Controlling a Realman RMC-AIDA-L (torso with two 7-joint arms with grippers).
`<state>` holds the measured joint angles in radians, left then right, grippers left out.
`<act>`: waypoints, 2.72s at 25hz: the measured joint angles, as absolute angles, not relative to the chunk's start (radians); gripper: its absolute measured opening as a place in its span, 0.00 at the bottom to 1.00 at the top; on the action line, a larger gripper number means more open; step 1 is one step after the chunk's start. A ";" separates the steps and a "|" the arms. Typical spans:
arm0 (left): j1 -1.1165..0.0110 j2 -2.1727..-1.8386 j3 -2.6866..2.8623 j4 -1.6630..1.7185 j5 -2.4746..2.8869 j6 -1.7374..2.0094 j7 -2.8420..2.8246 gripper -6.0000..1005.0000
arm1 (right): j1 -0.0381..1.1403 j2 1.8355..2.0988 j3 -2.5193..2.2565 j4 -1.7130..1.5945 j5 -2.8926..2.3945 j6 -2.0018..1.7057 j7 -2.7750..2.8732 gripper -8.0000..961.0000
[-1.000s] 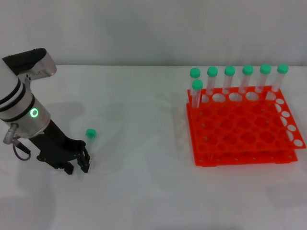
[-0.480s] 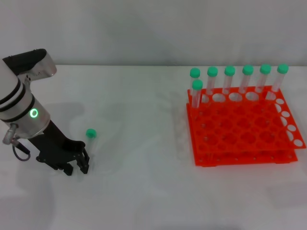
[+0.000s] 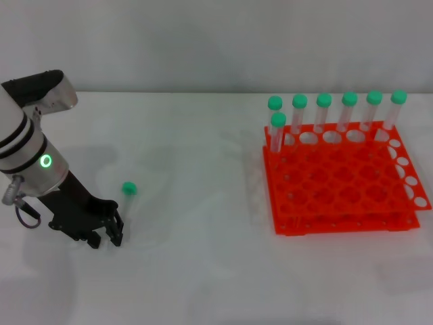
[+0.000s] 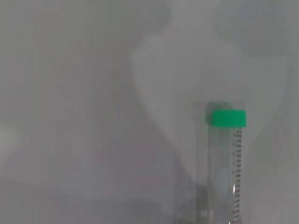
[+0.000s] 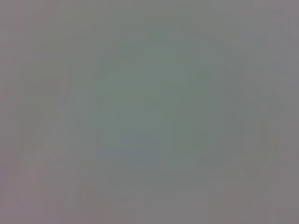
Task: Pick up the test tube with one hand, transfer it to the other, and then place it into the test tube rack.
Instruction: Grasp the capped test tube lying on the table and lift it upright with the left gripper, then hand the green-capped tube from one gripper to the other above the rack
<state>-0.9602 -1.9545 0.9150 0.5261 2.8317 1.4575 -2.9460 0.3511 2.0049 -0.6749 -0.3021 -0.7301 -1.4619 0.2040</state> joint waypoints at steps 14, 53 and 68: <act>-0.965 -1.954 0.974 0.509 2.832 1.447 -2.966 0.31 | 0.351 2.006 -0.687 -0.302 -0.730 -1.462 0.205 0.88; -0.976 -1.945 1.087 0.523 2.831 1.389 -2.977 0.20 | 0.354 2.009 -0.713 -0.294 -0.730 -1.468 0.210 0.88; -0.881 -2.038 0.963 0.979 2.614 1.379 -2.691 0.20 | 0.316 1.996 -0.804 -0.399 -0.757 -1.452 0.435 0.88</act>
